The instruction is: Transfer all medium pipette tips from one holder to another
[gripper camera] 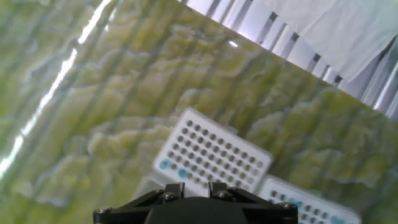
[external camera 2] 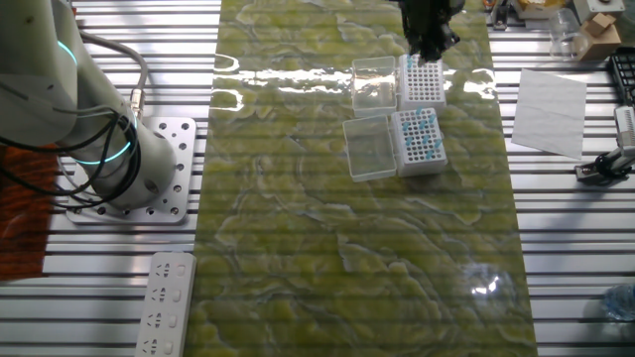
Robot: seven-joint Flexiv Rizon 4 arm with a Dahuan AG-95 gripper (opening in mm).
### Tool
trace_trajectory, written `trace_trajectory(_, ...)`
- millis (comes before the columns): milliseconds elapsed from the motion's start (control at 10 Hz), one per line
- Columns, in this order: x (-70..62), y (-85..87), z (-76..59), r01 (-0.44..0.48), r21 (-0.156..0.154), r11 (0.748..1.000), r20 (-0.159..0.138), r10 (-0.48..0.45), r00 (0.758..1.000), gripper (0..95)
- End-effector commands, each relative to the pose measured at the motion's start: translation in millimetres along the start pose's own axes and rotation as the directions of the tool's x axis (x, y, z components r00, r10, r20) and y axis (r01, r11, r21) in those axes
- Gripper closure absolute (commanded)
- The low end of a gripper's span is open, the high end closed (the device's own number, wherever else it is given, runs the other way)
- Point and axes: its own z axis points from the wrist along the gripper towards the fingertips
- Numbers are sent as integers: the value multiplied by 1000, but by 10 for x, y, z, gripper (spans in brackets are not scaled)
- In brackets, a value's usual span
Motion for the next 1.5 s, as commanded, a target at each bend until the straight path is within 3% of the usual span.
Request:
trace_trajectory(100, 187, -243, 42, 86, -1, 996, 1, -86, 996, 760)
trace_trajectory(500, 373, -494, 230, 146, 20, 989, 26, -147, 989, 760)
trace_trajectory(1500, 331, -555, 459, 155, 52, 987, 65, -158, 985, 760)
